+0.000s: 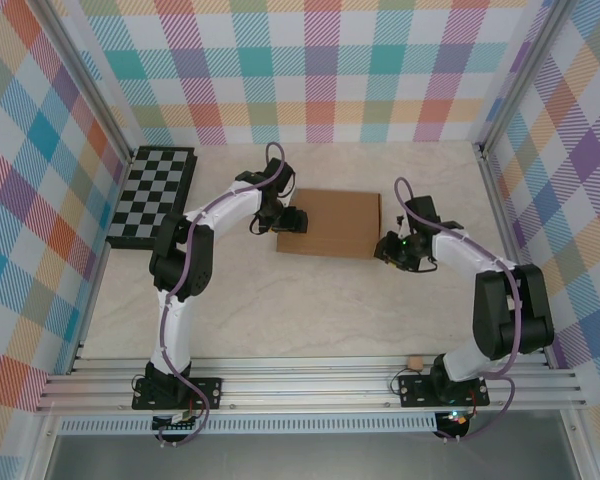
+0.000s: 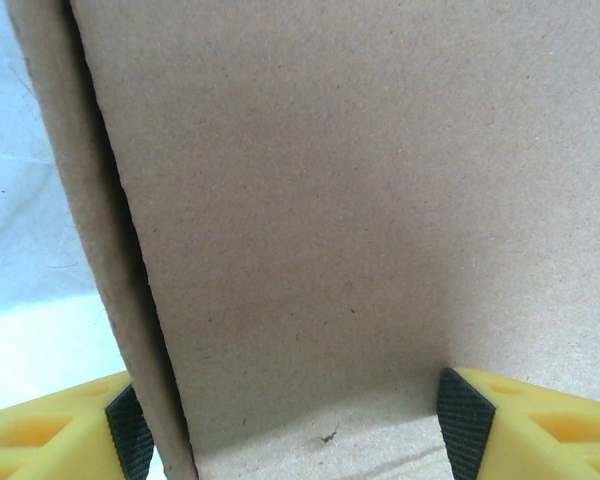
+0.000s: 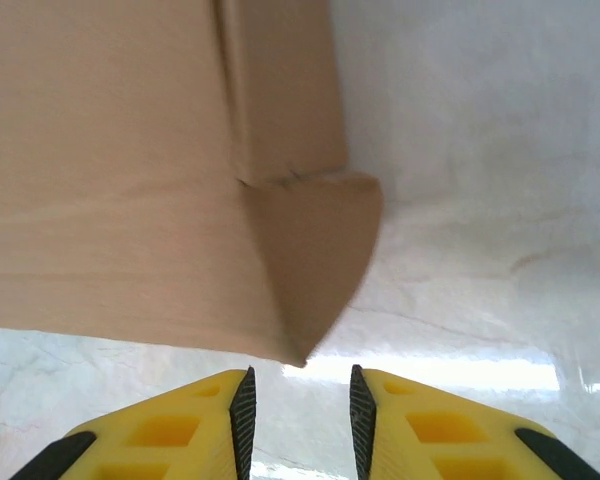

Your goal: Fold the paper box

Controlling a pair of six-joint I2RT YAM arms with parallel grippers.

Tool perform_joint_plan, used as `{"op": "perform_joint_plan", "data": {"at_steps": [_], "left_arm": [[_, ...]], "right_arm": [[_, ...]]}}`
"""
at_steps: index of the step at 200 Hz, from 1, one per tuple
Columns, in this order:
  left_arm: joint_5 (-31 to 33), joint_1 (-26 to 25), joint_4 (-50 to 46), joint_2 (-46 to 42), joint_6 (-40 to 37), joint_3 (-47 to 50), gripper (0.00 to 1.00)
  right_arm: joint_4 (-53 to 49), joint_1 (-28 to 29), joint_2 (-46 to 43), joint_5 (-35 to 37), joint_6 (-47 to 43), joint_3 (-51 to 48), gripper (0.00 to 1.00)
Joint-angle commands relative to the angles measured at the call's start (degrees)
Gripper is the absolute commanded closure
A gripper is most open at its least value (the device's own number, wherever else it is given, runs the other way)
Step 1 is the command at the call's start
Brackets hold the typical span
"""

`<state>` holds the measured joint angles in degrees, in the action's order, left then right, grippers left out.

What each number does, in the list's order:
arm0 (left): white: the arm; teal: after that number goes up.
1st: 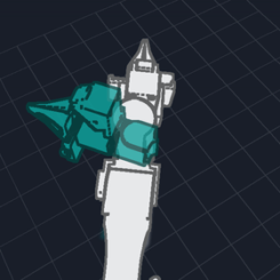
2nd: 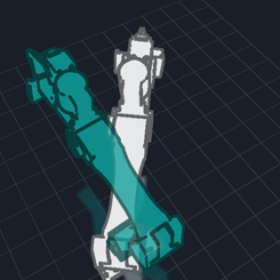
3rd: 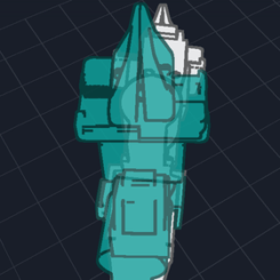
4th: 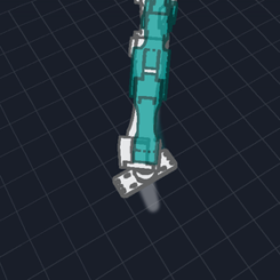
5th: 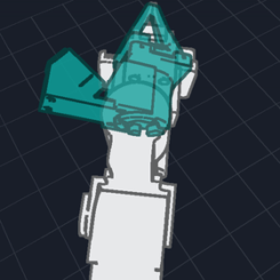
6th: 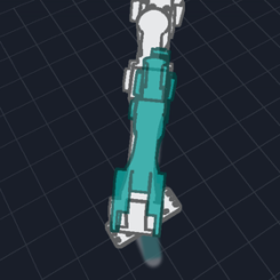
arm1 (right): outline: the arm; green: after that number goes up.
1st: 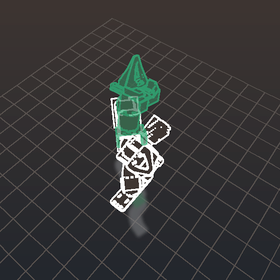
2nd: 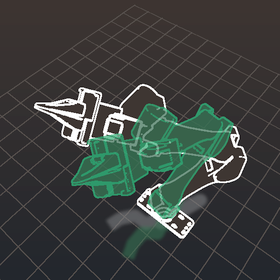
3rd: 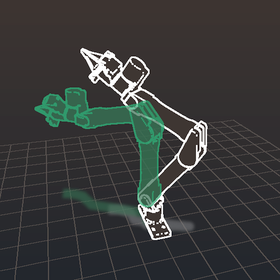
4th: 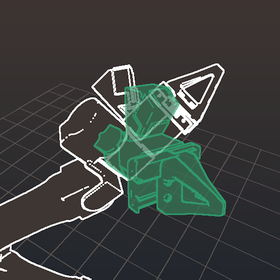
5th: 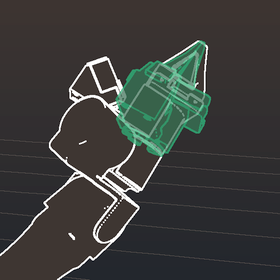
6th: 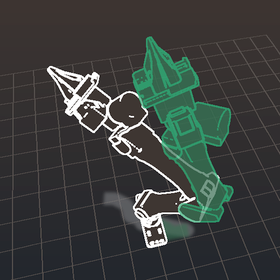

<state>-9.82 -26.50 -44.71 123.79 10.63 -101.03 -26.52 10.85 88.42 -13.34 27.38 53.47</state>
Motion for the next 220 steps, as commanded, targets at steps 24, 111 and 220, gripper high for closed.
{"op": "perform_joint_plan", "data": {"at_steps": [24,111,220], "left_arm": [[3.42,1.06,-5.75,2.01,-1.84,1.02,0.26],[3.34,1.10,-5.76,2.05,-1.76,1.21,0.25],[3.12,1.06,-5.30,2.41,-1.32,1.28,0.26]], "right_arm": [[-0.44,-0.39,4.40,-0.52,-6.89,5.02,0.67],[4.61,-0.57,7.89,-2.97,-6.63,3.83,0.64],[6.23,-0.55,8.13,-5.32,-5.57,3.04,0.65]]}}
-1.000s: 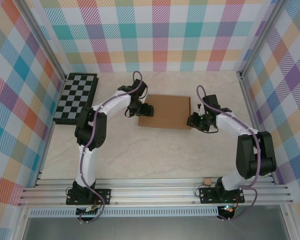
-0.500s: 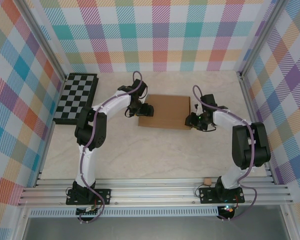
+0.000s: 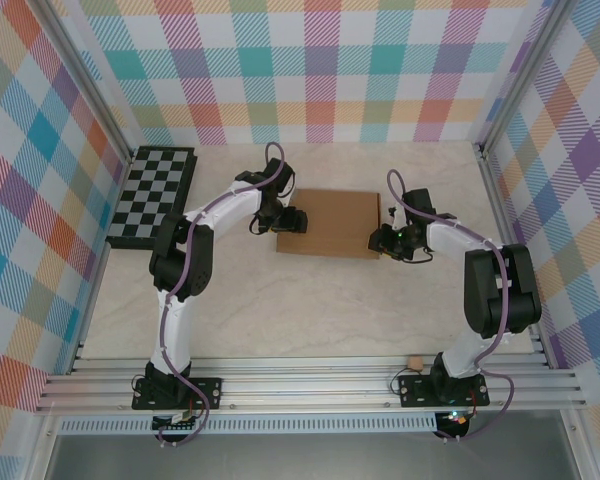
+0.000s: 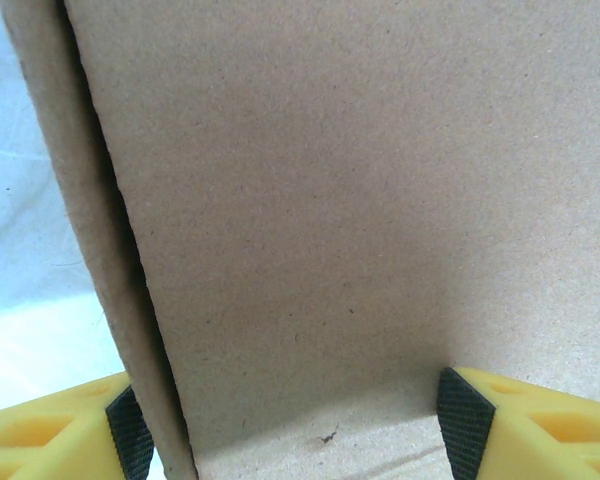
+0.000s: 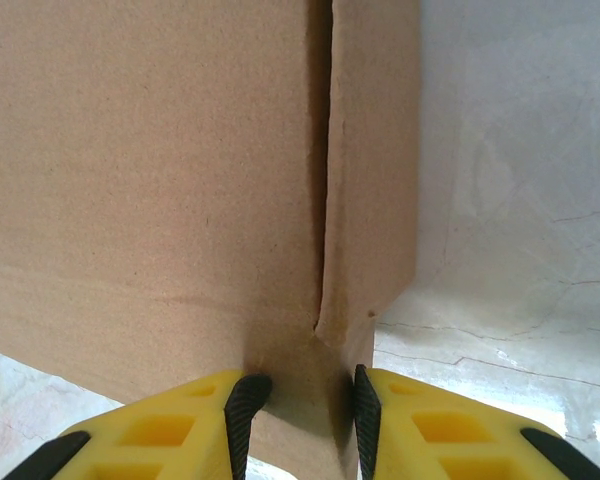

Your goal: Fold the paper box

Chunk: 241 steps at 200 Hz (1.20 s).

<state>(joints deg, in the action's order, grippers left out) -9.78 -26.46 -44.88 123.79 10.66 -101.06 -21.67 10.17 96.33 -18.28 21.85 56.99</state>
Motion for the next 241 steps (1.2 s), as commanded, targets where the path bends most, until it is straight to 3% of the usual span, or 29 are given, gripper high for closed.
{"op": "perform_joint_plan", "data": {"at_steps": [1,241], "left_arm": [[3.05,0.99,-5.13,2.42,-1.34,1.30,0.26],[3.02,1.03,-4.42,2.59,-0.87,1.70,0.26]], "right_arm": [[1.37,0.08,0.19,-0.32,-0.04,-0.48,0.65],[-0.72,0.11,-3.54,3.84,0.88,-6.78,0.68]]}}
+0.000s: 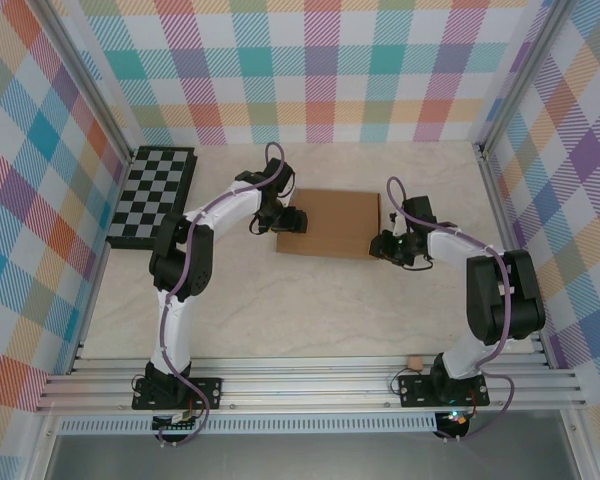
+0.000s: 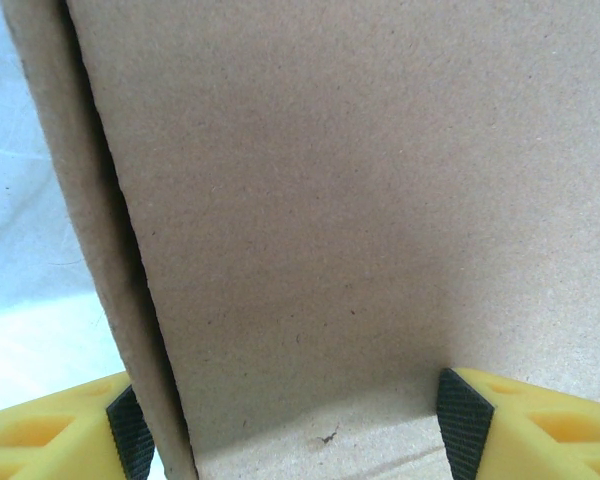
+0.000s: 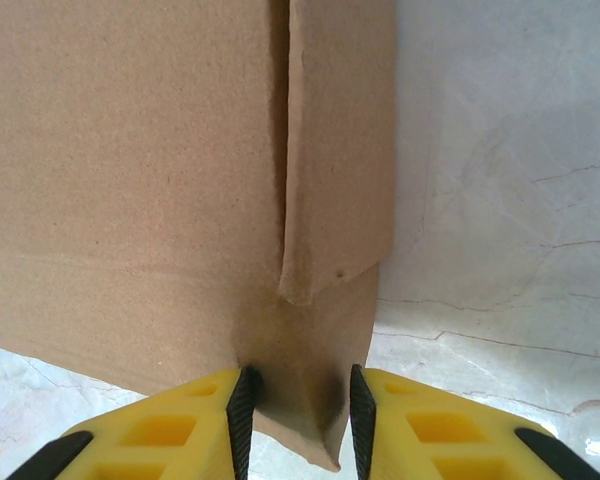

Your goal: Fold the paper box

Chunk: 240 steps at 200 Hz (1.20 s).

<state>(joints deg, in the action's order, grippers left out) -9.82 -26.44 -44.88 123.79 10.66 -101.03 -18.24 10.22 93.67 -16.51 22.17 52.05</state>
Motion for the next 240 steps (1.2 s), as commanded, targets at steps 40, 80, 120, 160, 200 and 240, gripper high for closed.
{"op": "perform_joint_plan", "data": {"at_steps": [40,80,120,160,200,240], "left_arm": [[3.36,1.05,-4.69,2.95,-1.02,1.20,0.26],[3.24,1.08,-4.78,3.21,-0.99,0.84,0.26],[3.34,1.04,-4.77,3.04,-1.08,1.19,0.26],[3.42,1.04,-5.10,3.04,-1.45,1.11,0.26],[3.74,1.21,-5.48,2.69,-1.94,0.98,0.26],[3.67,1.50,-5.30,2.95,-1.95,1.04,0.26]], "right_arm": [[-5.69,0.07,-0.90,3.72,1.46,-2.50,0.72],[-6.02,-0.01,2.01,4.65,2.18,-1.12,0.72],[-7.09,-0.21,5.52,6.07,5.70,0.63,0.75],[-9.52,-1.24,6.73,6.96,9.47,1.85,0.80],[-12.81,-1.40,6.85,6.33,9.73,2.32,0.72],[-12.12,-1.48,6.15,6.84,11.20,1.39,0.65]]}}
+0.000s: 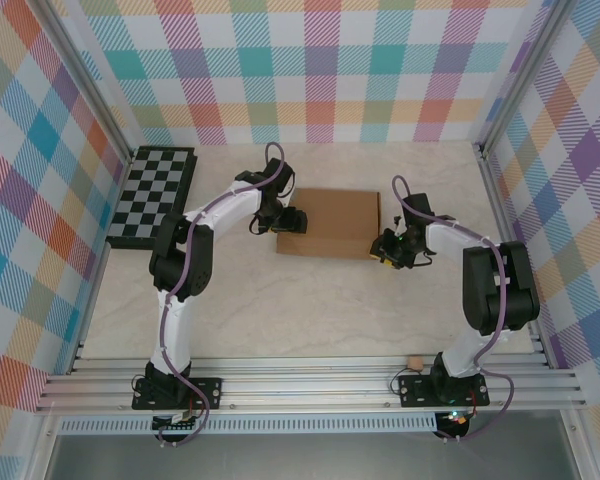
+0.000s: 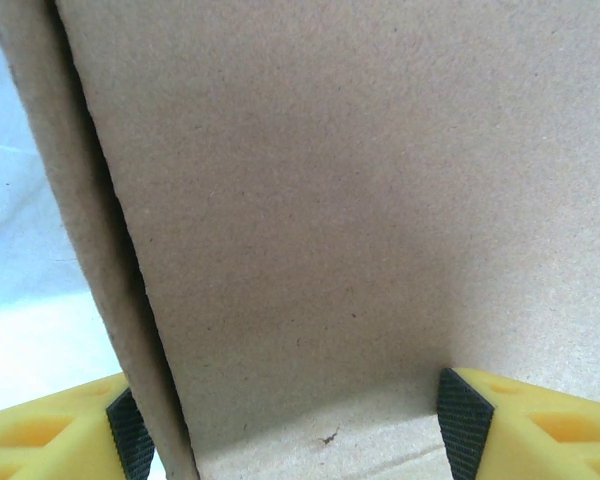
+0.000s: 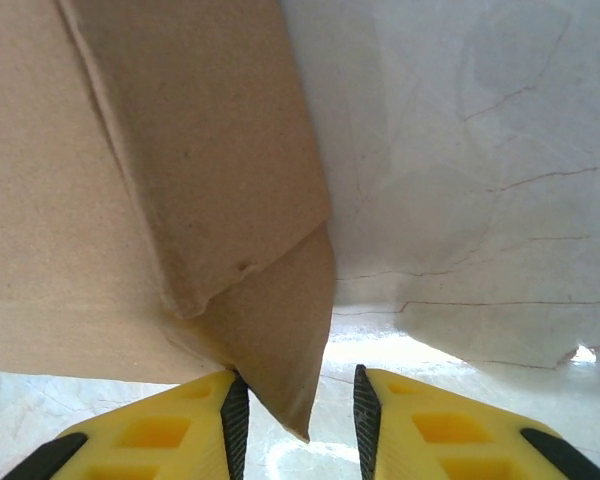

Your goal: Fold the paper box

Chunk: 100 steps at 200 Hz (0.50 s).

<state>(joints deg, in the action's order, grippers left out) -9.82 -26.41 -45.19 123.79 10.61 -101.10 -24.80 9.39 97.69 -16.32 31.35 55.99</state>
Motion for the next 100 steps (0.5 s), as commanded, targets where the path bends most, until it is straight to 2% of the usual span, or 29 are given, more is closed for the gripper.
{"op": "perform_joint_plan", "data": {"at_steps": [1,39,77,100], "left_arm": [[3.63,1.51,-4.95,2.95,-1.91,1.09,0.26],[3.52,1.48,-4.74,3.00,-1.92,1.08,0.26],[2.94,1.50,-4.43,3.47,-1.43,0.95,0.26],[2.38,1.50,-4.12,3.48,-1.12,0.90,0.26]], "right_arm": [[-5.59,-0.71,2.10,6.65,2.12,-2.55,0.65],[-8.38,-0.96,2.40,7.00,6.34,-2.02,0.64],[-8.41,-1.13,0.98,6.93,18.73,-3.31,0.64],[-5.67,-1.13,1.99,5.99,25.01,-4.90,0.69]]}}
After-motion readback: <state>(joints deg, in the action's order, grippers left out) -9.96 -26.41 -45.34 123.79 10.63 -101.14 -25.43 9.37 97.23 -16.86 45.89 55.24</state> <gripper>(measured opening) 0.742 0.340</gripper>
